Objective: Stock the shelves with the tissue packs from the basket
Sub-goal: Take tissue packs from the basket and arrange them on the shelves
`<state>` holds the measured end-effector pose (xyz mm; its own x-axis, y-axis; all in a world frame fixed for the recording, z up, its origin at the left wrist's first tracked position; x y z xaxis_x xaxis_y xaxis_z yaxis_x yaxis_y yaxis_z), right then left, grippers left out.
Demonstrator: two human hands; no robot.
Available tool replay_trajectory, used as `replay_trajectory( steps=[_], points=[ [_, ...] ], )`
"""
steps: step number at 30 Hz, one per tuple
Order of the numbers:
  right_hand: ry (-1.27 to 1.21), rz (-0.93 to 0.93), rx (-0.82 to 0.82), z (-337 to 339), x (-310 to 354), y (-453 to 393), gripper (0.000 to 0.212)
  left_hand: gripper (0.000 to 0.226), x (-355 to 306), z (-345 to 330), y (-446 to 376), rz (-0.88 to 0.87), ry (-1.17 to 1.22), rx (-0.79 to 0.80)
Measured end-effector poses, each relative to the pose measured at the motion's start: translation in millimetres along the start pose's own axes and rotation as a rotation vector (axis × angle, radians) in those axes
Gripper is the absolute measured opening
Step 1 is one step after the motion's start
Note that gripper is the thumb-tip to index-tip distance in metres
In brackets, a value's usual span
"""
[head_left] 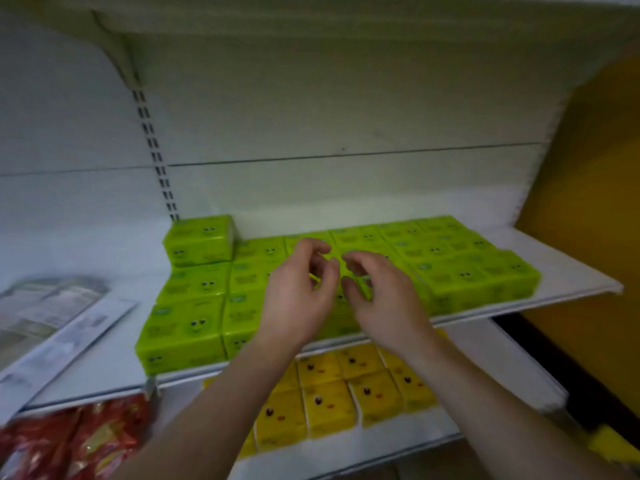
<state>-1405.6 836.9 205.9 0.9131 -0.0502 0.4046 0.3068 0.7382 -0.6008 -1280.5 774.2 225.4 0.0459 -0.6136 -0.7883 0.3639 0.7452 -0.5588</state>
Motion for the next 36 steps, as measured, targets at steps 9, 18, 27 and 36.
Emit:
replay_trajectory(
  steps=[9, 18, 27, 36],
  points=[
    [0.235, -0.485, 0.123, 153, -184, 207, 0.021, 0.007, -35, -232, 177, 0.135, 0.101, 0.679],
    [0.462, -0.852, 0.660, 160, -282, 388, 0.032, 0.024, 17, -340, 341, 0.411, -0.167, 1.261],
    [0.394, -0.746, 1.039, 95, -255, 480, 0.042, 0.033, 54, -344, 425, 0.438, -0.713, 1.876],
    [0.293, -1.022, 0.998, 37, -217, 495, 0.062, 0.017, 62, -342, 383, 0.339, -0.733, 1.782]
  ],
)
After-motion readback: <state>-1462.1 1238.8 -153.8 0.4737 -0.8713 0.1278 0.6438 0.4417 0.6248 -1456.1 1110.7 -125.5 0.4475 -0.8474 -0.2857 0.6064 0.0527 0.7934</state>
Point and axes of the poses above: each hand's wrist, its own y-axis away from the middle knuckle, its own z-axis out of the back of the hand, x = y × z, the point moved 5 cm from there along -y, towards the middle knuckle, and after that the axes turned 12 degrees about y, right-handed, at the moved point
